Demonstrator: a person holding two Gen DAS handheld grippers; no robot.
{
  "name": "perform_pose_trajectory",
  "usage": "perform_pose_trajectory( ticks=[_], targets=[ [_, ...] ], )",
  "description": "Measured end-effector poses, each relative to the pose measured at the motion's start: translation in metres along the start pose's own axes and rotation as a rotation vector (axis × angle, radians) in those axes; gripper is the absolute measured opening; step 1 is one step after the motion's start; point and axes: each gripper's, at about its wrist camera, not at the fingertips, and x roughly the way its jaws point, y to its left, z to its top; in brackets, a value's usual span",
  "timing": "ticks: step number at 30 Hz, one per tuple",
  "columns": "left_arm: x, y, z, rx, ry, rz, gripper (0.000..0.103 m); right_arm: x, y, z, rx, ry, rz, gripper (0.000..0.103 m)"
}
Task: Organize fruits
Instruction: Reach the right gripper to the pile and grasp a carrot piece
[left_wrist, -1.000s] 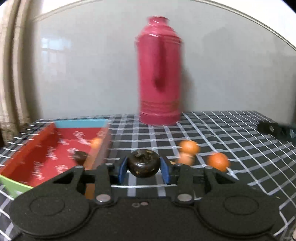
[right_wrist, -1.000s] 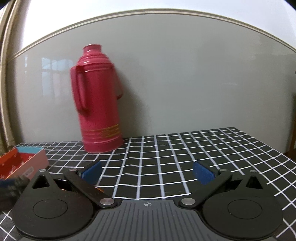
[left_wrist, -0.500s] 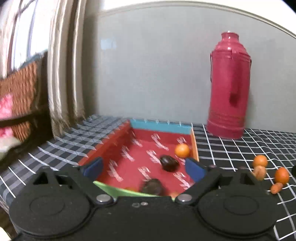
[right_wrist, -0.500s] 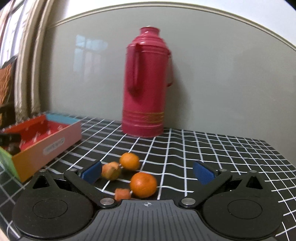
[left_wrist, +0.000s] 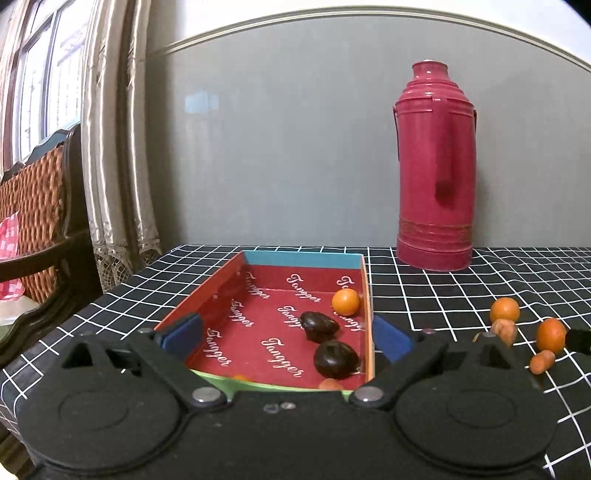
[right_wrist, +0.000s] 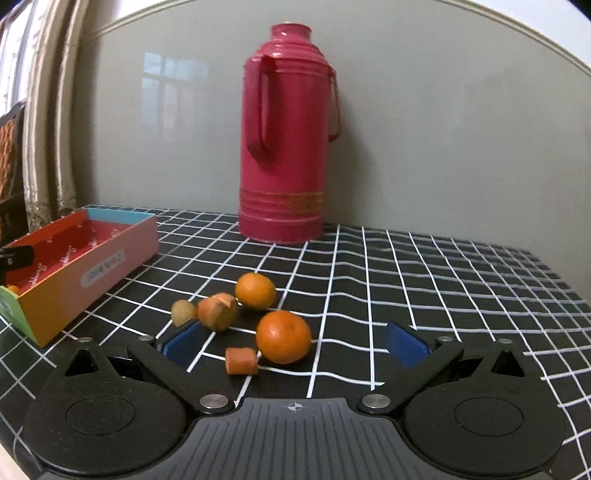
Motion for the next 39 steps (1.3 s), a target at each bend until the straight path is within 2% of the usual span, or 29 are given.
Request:
perform_pose_trajectory(
  ticks=[8, 10, 13, 17, 19, 22, 25, 29, 30, 32, 35, 39],
  targets=[
    [-0.002, -0.004, 0.0, 0.014, 0.0, -0.01, 0.093, -0.007, -0.014, 0.001, 0.091, -0.048, 0.049, 0.103],
    [-0.002, -0.003, 0.0, 0.012, 0.001, -0.009, 0.095, -0.007, -0.018, 0.001, 0.132, -0.069, 0.093, 0.103],
    [-0.003, -0.002, 0.001, 0.003, -0.004, 0.003, 0.097, -0.004, -0.02, 0.004, 0.185, -0.03, 0.138, 0.103],
    [-0.003, -0.001, 0.001, 0.001, -0.005, 0.007, 0.097, -0.009, -0.011, 0.008, 0.11, -0.041, 0.076, 0.103],
    [-0.003, 0.0, 0.001, 0.005, -0.001, 0.013, 0.097, -0.004, -0.01, 0.008, 0.108, 0.0, 0.108, 0.103],
    [-0.002, 0.001, 0.0, 0.006, 0.003, 0.025, 0.097, 0.0, -0.002, 0.003, 0.065, 0.039, 0.107, 0.103],
    [-0.001, 0.002, 0.0, 0.023, 0.007, 0.056, 0.097, -0.001, 0.006, 0.002, 0.034, 0.037, 0.108, 0.103],
    [-0.003, 0.002, -0.001, 0.044, 0.004, 0.044, 0.097, 0.003, 0.011, 0.001, 0.026, 0.053, 0.11, 0.102],
    [-0.003, 0.002, -0.001, 0.05, 0.005, 0.044, 0.097, 0.004, 0.012, 0.0, 0.025, 0.057, 0.112, 0.09],
    [-0.003, 0.004, -0.002, 0.056, 0.006, 0.041, 0.097, 0.009, 0.014, 0.0, 0.029, 0.082, 0.124, 0.074],
    [-0.004, 0.008, -0.003, 0.049, 0.004, 0.047, 0.097, 0.013, 0.016, -0.001, 0.026, 0.102, 0.129, 0.073],
    [-0.003, 0.013, -0.003, 0.039, 0.005, 0.047, 0.097, 0.017, 0.022, -0.003, 0.017, 0.12, 0.134, 0.061]
  ],
)
